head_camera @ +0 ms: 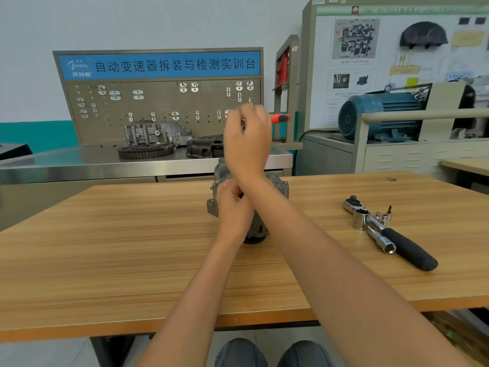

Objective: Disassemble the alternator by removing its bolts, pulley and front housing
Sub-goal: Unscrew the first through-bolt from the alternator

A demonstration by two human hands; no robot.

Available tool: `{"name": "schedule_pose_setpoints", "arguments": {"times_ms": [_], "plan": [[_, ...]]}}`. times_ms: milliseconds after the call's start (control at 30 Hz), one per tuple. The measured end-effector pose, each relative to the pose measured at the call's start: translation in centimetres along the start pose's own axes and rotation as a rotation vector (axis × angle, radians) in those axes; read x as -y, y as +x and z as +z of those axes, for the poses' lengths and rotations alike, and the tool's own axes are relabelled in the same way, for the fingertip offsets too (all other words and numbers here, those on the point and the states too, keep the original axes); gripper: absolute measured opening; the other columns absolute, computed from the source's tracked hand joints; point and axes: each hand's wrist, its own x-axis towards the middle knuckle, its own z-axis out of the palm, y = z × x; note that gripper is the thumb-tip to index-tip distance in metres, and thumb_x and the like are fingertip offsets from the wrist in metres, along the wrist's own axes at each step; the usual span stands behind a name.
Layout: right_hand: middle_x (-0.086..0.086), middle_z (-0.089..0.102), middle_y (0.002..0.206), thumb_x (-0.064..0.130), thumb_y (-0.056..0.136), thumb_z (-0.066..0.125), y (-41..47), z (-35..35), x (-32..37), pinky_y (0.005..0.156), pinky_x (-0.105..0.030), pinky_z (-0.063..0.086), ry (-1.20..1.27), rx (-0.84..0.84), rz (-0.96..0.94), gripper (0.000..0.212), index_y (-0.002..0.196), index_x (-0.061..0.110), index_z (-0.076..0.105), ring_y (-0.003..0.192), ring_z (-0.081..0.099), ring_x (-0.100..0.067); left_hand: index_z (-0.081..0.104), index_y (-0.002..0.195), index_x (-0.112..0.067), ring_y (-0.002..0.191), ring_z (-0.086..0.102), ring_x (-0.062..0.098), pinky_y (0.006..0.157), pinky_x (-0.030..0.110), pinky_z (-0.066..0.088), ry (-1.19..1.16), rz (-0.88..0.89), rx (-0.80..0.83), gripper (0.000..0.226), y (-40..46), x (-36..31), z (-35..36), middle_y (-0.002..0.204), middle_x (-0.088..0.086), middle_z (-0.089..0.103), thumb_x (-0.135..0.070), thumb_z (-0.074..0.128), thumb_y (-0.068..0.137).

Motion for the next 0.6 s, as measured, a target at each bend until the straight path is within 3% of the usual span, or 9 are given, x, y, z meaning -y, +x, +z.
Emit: {"name": "schedule_pose_setpoints", "arguments": {"times_ms": [100,133,200,267,333,400,433,533,600], "plan": [[0.002,0.046,0.064,0.009,0.090,0.039,1.3,-0.9,0.6,0.060,-0.012,0.040,0.344,0.144,0.298,0.035,0.056,0.012,0.044,0.057,0.046,0.000,0.065,0.082,-0.007,0.104,0.051,0.044,0.088,0.049,0.044,-0.036,0.015,0.003,0.017,-0.2,-0.2,0.0,0.089,0.020,0.064,-0.012,0.053,0.093],[0.002,0.049,0.061,0.010,0.091,0.036,1.9,-1.3,0.5,0.062,-0.009,0.040,0.428,0.199,0.376,0.037,0.055,0.012,0.043,0.057,0.049,0.000,0.066,0.079,-0.017,0.105,0.052,0.043,0.089,0.049,0.043,-0.027,0.027,0.009,0.022,-0.3,-0.5,0.0,0.087,0.014,0.065,-0.018,0.051,0.095],[-0.001,0.054,0.055,0.010,0.092,0.033,2.8,-1.9,0.2,0.080,-0.022,0.045,0.641,0.318,0.497,0.038,0.055,0.011,0.044,0.068,0.058,-0.011,0.066,0.073,-0.035,0.106,0.053,0.039,0.095,0.057,0.040,0.001,0.057,0.023,0.033,-0.5,-0.8,0.0,0.087,0.004,0.068,-0.024,0.047,0.098],[-0.002,0.057,0.053,0.009,0.091,0.033,3.2,-2.1,0.2,0.089,-0.033,0.046,0.730,0.353,0.541,0.037,0.055,0.010,0.044,0.073,0.062,-0.016,0.065,0.067,-0.040,0.103,0.054,0.039,0.095,0.061,0.038,0.007,0.068,0.027,0.039,-0.5,-0.9,-0.1,0.080,-0.004,0.068,-0.024,0.047,0.098],[-0.005,0.059,0.058,0.008,0.090,0.036,2.6,-1.6,0.1,0.085,-0.027,0.047,0.585,0.292,0.468,0.035,0.056,0.010,0.045,0.074,0.061,-0.013,0.063,0.066,-0.034,0.094,0.055,0.039,0.088,0.057,0.042,0.017,0.067,0.023,0.036,-0.4,-0.7,-0.1,0.073,-0.001,0.064,-0.020,0.050,0.097],[-0.015,0.055,0.069,0.007,0.090,0.040,1.3,-0.9,0.0,0.068,-0.018,0.044,0.372,0.191,0.291,0.031,0.060,0.011,0.046,0.070,0.052,-0.013,0.060,0.064,-0.017,0.080,0.050,0.031,0.074,0.046,0.039,0.003,0.043,0.004,0.031,-0.3,-0.4,-0.1,0.067,0.009,0.059,-0.010,0.054,0.093],[-0.013,0.051,0.072,0.007,0.090,0.042,0.6,-0.6,-0.2,0.065,-0.022,0.042,0.233,0.137,0.161,0.027,0.063,0.012,0.046,0.070,0.047,-0.014,0.058,0.064,-0.004,0.077,0.047,0.026,0.070,0.043,0.037,-0.003,0.028,0.003,0.027,-0.2,-0.3,-0.1,0.068,0.020,0.058,-0.004,0.054,0.091],[-0.003,0.048,0.078,0.006,0.082,0.052,-0.5,0.0,-0.9,0.079,-0.039,0.044,-0.209,-0.053,-0.172,0.008,0.074,0.007,0.054,0.077,0.045,-0.019,0.059,0.077,0.016,0.077,0.047,0.022,0.067,0.041,0.037,-0.024,0.002,0.018,0.015,-0.1,-0.3,-0.1,0.084,0.039,0.058,0.010,0.049,0.086],[-0.004,0.048,0.079,0.007,0.079,0.054,-0.5,0.0,-0.9,0.088,-0.045,0.042,-0.264,-0.095,-0.210,0.005,0.076,0.004,0.056,0.080,0.044,-0.020,0.059,0.080,0.018,0.077,0.048,0.023,0.068,0.038,0.037,-0.038,0.000,0.011,0.014,0.1,-0.1,-0.2,0.086,0.040,0.057,0.010,0.048,0.086]]}}
